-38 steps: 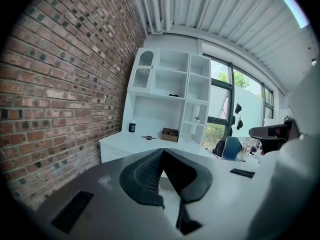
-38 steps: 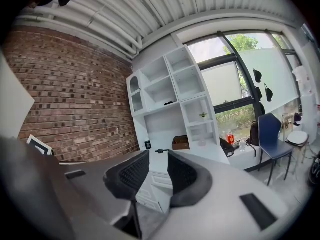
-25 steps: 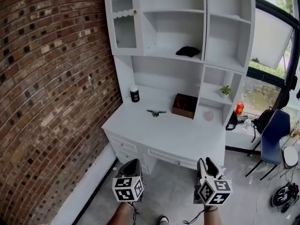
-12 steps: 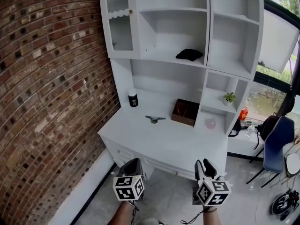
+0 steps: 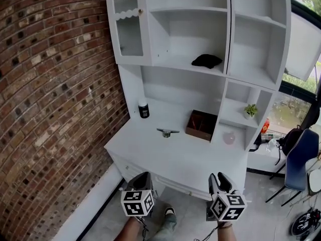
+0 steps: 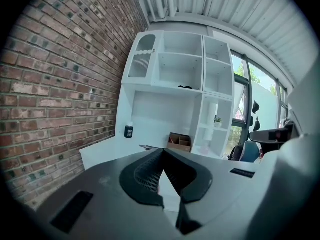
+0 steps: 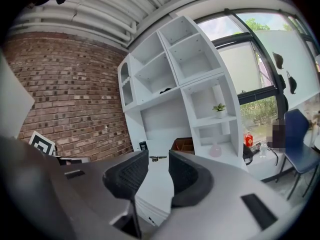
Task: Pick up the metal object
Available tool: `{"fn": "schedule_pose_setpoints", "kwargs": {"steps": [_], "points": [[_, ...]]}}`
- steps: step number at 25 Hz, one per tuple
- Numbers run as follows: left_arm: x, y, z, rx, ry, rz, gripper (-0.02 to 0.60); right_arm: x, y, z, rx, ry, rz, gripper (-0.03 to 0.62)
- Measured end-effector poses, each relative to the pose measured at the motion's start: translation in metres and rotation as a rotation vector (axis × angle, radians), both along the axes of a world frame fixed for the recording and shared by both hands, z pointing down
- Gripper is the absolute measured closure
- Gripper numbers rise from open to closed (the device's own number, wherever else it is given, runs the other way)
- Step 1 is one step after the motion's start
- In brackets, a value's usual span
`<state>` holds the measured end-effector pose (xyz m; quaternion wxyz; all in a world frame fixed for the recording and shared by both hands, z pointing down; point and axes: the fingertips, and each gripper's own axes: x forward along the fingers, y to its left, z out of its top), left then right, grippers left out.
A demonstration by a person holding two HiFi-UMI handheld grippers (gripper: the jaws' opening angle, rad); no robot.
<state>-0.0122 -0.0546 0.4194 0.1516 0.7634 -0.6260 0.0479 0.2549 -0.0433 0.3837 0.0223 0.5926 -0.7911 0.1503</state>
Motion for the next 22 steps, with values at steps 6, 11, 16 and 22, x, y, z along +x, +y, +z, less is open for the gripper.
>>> {"fn": "schedule_pose_setpoints", "kwargs": {"steps": [6, 11, 16, 22], "points": [[-0.001, -0.054, -0.008, 0.024, 0.009, 0.012, 0.577, -0.006, -0.05, -0.005, 0.02, 0.011, 0.001, 0.465], [0.002, -0.111, -0.016, 0.038, 0.017, 0.038, 0.577, -0.006, -0.1, -0.013, 0.027, 0.012, 0.022, 0.465], [0.002, -0.167, -0.022, 0.041, 0.027, 0.061, 0.577, -0.004, -0.149, -0.022, 0.031, 0.017, 0.05, 0.465], [-0.002, -0.231, -0.03, 0.053, 0.047, 0.073, 0.577, -0.007, -0.204, -0.031, 0.032, 0.026, 0.07, 0.465]]}}
